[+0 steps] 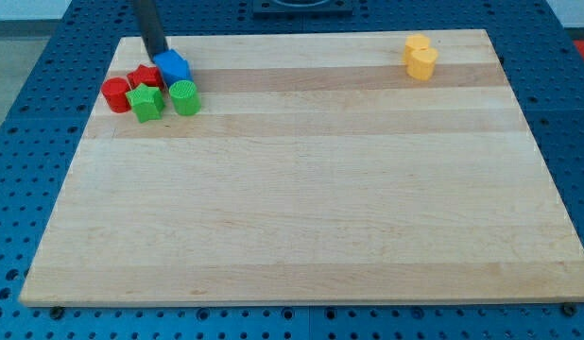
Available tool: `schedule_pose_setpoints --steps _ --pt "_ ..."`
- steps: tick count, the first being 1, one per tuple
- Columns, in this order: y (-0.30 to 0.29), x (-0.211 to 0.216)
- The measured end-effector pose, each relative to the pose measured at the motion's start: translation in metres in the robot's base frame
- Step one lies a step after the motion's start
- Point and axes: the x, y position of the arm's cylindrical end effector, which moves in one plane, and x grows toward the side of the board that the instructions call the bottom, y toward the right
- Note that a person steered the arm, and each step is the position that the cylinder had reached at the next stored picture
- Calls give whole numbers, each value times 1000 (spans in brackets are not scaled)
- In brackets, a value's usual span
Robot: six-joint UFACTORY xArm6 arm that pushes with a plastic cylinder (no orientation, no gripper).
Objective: Separate the blue blocks from the group of blocks
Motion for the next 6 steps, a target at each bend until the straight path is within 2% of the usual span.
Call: schedule_pose_setpoints --steps 1,2,3,4,5,6 --pt "2 26" --pt "40 48" --pt "79 47" --pt "78 20" --pt "110 -5" --pt "144 22"
